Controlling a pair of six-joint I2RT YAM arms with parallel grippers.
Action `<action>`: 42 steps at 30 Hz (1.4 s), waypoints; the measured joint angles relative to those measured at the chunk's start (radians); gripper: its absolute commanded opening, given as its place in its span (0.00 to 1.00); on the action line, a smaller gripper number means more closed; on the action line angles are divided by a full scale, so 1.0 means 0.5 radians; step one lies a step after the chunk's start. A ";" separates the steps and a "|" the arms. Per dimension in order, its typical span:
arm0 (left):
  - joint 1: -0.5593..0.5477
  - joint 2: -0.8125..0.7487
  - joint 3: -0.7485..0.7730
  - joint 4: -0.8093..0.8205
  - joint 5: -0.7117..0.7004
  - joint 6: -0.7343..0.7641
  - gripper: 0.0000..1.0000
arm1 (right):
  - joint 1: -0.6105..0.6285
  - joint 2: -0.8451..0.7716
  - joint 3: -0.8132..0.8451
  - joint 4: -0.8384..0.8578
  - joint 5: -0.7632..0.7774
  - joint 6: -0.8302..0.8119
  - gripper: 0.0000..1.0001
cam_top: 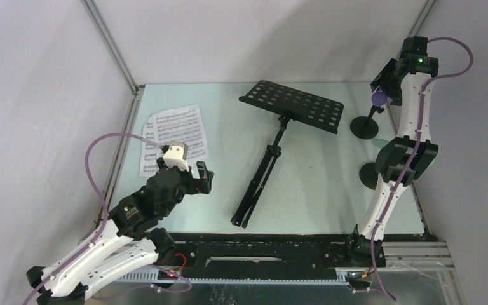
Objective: Pack up the instrument practice props
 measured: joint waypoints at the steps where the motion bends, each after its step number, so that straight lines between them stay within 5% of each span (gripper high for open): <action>1: 0.000 -0.001 0.000 -0.001 0.001 0.000 1.00 | -0.001 0.002 0.005 -0.001 -0.003 -0.003 0.73; 5: 0.000 -0.013 0.000 -0.001 0.008 0.000 1.00 | -0.006 0.006 0.012 0.001 -0.021 -0.009 0.55; 12: 0.000 -0.018 0.000 -0.001 0.010 0.000 1.00 | -0.005 0.005 0.011 -0.013 -0.059 -0.034 0.00; 21: 0.000 -0.018 0.000 -0.001 0.011 0.001 1.00 | 0.011 -0.124 -0.053 -0.018 -0.025 -0.040 0.00; 29: 0.000 -0.018 0.000 -0.001 0.010 0.000 1.00 | 0.179 -0.726 -0.084 -0.037 0.114 -0.098 0.00; 36: 0.000 -0.052 0.000 -0.001 -0.017 -0.002 1.00 | 0.696 -1.405 -0.268 0.036 0.009 -0.225 0.00; 42: 0.000 -0.233 0.000 -0.002 -0.105 -0.006 1.00 | 1.363 -1.564 -0.441 0.067 -0.252 -0.259 0.00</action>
